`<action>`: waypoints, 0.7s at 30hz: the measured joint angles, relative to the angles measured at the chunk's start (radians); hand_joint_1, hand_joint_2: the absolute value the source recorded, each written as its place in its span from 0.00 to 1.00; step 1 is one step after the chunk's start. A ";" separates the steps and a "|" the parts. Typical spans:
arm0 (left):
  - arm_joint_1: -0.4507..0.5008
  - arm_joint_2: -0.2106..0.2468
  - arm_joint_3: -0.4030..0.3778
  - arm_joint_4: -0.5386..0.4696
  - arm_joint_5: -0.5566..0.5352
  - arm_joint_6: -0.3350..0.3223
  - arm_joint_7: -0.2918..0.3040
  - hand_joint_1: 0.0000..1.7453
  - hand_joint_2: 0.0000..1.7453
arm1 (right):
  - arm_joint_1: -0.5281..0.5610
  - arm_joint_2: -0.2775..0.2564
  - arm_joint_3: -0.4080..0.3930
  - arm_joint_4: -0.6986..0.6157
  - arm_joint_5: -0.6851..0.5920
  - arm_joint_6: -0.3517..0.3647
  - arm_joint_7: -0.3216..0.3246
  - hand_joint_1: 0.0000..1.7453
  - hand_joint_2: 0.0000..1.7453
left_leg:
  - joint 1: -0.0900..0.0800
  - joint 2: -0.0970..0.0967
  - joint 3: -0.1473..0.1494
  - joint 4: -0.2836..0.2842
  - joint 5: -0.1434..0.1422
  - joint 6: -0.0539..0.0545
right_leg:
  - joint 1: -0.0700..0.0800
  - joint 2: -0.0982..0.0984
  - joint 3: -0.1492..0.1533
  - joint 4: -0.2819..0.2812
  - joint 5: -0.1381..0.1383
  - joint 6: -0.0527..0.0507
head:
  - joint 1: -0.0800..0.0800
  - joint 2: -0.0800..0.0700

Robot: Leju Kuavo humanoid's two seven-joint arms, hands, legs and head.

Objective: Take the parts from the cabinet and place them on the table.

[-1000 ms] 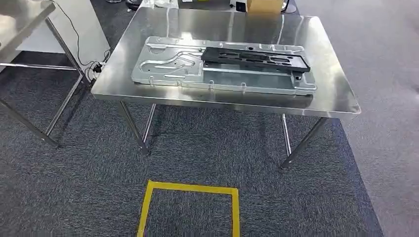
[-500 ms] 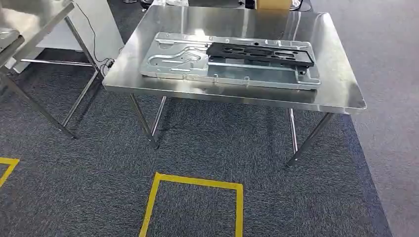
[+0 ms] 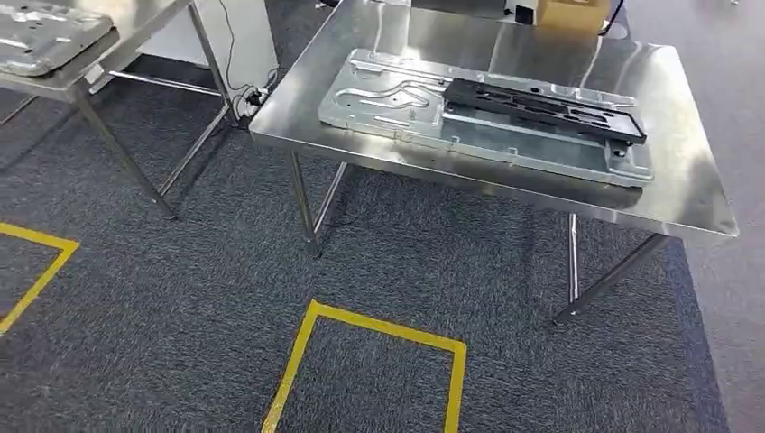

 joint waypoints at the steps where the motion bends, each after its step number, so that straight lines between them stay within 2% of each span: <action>1: 0.002 0.000 0.000 -0.001 0.000 0.000 0.000 0.00 0.00 | 0.000 0.000 0.000 0.000 0.000 0.000 0.000 0.00 0.00 | 0.000 -0.012 -0.001 0.002 0.001 -0.001 | 0.000 0.001 0.007 -0.015 0.025 -0.001 | 0.000 0.000; 2: 0.002 0.000 0.000 -0.002 0.000 0.000 0.000 0.00 0.00 | 0.000 0.000 0.000 0.000 0.000 0.000 0.000 0.00 0.00 | 0.000 -0.026 -0.002 0.005 0.001 -0.002 | 0.000 0.003 0.037 -0.076 0.068 -0.004 | 0.000 0.000; 3: 0.002 -0.002 0.000 -0.002 0.000 0.000 0.000 0.00 0.00 | 0.000 0.000 -0.001 0.000 0.000 0.000 0.000 0.00 0.00 | 0.000 -0.040 -0.001 0.008 0.001 -0.002 | 0.000 0.012 0.079 -0.162 0.117 -0.009 | 0.000 0.000; 4: 0.001 -0.003 0.000 -0.003 0.000 -0.001 0.001 0.00 0.00 | 0.000 0.000 -0.001 0.000 0.001 0.001 0.003 0.00 0.00 | -0.001 -0.052 -0.002 0.011 0.002 -0.004 | 0.000 0.039 0.122 -0.251 0.158 -0.016 | 0.000 0.000; 5: 0.000 -0.008 0.000 -0.003 0.000 -0.002 0.002 0.00 0.00 | 0.000 0.000 -0.001 0.000 0.001 0.001 0.009 0.00 0.00 | -0.001 -0.062 -0.007 0.014 0.003 -0.008 | 0.000 0.095 0.141 -0.296 0.151 -0.026 | 0.000 0.000; 6: -0.003 -0.010 0.000 -0.005 0.000 -0.002 0.002 0.00 0.00 | 0.000 0.000 -0.004 0.000 0.001 0.001 0.018 0.00 0.00 | -0.004 -0.073 -0.013 0.020 0.004 -0.015 | -0.002 0.094 0.139 -0.310 0.155 -0.025 | 0.000 0.000; 7: -0.001 -0.010 0.000 -0.008 0.000 -0.003 0.002 0.00 0.00 | -0.002 0.000 -0.006 0.000 0.001 0.003 0.026 0.00 0.00 | 0.001 -0.082 -0.019 0.018 0.009 -0.024 | 0.002 0.080 0.137 -0.307 0.156 -0.025 | 0.000 0.000; 8: 0.001 -0.011 0.000 -0.008 0.000 -0.003 0.002 0.00 0.00 | -0.004 0.000 -0.006 0.000 0.001 0.003 0.036 0.00 0.00 | 0.004 -0.094 -0.021 0.014 0.013 -0.032 | 0.005 0.074 0.138 -0.307 0.157 -0.029 | 0.000 0.000; 9: 0.006 -0.013 0.000 -0.011 0.000 -0.003 0.002 0.00 0.00 | -0.005 0.000 -0.007 0.000 0.002 0.005 0.041 0.00 0.00 | 0.000 -0.106 -0.027 0.009 0.019 -0.041 | 0.002 0.062 0.139 -0.314 0.163 -0.036 | 0.000 0.000; 10: 0.005 -0.013 0.000 -0.019 0.001 -0.003 0.001 0.00 0.00 | -0.004 0.003 -0.008 0.000 0.002 0.006 0.046 0.00 0.00 | 0.001 -0.095 -0.027 0.015 0.014 -0.042 | -0.011 0.045 0.141 -0.328 0.173 -0.042 | 0.000 0.000; 11: 0.004 -0.015 0.000 -0.020 0.002 -0.003 0.000 0.00 0.00 | -0.004 0.002 -0.010 0.001 0.003 0.007 0.050 0.00 0.00 | -0.004 -0.047 -0.037 0.040 -0.011 -0.047 | -0.010 0.035 0.142 -0.333 0.177 -0.049 | -0.002 0.000; 12: 0.002 -0.016 0.000 -0.022 0.002 -0.006 -0.001 0.00 0.00 | -0.003 0.003 -0.014 0.001 0.003 0.008 0.051 0.00 0.00 | -0.002 -0.014 -0.067 0.104 -0.057 -0.052 | -0.009 0.018 0.140 -0.334 0.179 -0.053 | -0.002 0.000; 13: 0.000 -0.016 0.000 -0.023 0.002 -0.007 -0.002 0.00 0.00 | -0.002 0.003 -0.019 0.001 0.003 0.008 0.051 0.00 0.00 | 0.002 0.000 -0.102 0.185 -0.100 -0.058 | -0.008 0.002 0.137 -0.334 0.179 -0.053 | -0.002 0.000; 14: -0.002 -0.017 0.000 -0.024 0.003 -0.008 -0.002 0.00 0.00 | 0.000 0.003 -0.024 0.001 0.002 0.007 0.051 0.00 0.00 | 0.005 0.007 -0.132 0.258 -0.133 -0.064 | -0.006 -0.014 0.136 -0.333 0.178 -0.053 | -0.002 0.000; 15: -0.001 -0.017 0.000 -0.027 0.003 -0.008 -0.003 0.00 0.00 | 0.001 0.002 -0.029 0.001 0.002 0.005 0.050 0.00 0.00 | 0.007 0.011 -0.148 0.304 -0.145 -0.068 | -0.006 -0.029 0.134 -0.332 0.178 -0.053 | -0.002 0.000; 16: 0.001 -0.017 0.000 -0.031 0.004 -0.008 -0.004 0.00 0.00 | 0.000 0.002 -0.032 0.001 0.002 0.004 0.047 0.00 0.00 | 0.009 0.015 -0.141 0.303 -0.134 -0.071 | -0.006 -0.042 0.133 -0.330 0.177 -0.052 | -0.002 0.000; 17: 0.003 -0.017 0.000 -0.034 0.005 -0.008 -0.005 0.00 0.00 | -0.001 0.002 -0.035 0.001 0.001 0.001 0.043 0.00 0.00 | 0.011 0.018 -0.112 0.255 -0.104 -0.072 | -0.006 -0.054 0.133 -0.328 0.176 -0.050 | -0.002 0.000; 18: 0.003 -0.017 0.000 -0.038 0.005 -0.008 -0.005 0.00 0.00 | -0.001 0.002 -0.038 0.001 0.001 0.000 0.039 0.00 0.00 | 0.012 0.025 -0.063 0.171 -0.064 -0.071 | -0.007 -0.065 0.134 -0.326 0.174 -0.047 | -0.002 0.000; 19: 0.002 -0.017 0.000 -0.042 0.005 -0.008 -0.005 0.00 0.00 | -0.002 0.002 -0.042 0.001 0.001 0.000 0.036 0.00 0.00 | 0.012 0.045 -0.007 0.075 -0.027 -0.067 | -0.007 -0.075 0.137 -0.324 0.172 -0.043 | -0.002 0.000; 20: 0.000 -0.017 0.000 -0.046 0.005 -0.009 -0.007 0.00 0.00 | -0.003 0.002 -0.045 0.001 0.001 0.000 0.034 0.00 0.00 | 0.009 0.092 0.027 0.009 -0.028 -0.061 | -0.004 -0.084 0.139 -0.323 0.169 -0.039 | -0.002 0.000; 21: -0.003 -0.017 0.000 -0.048 0.005 -0.010 -0.008 0.00 0.00 | -0.003 0.002 -0.048 0.001 0.003 0.001 0.030 0.00 0.00 | 0.000 0.088 0.029 -0.001 -0.028 -0.051 | 0.003 -0.094 0.139 -0.319 0.164 -0.030 | -0.002 0.000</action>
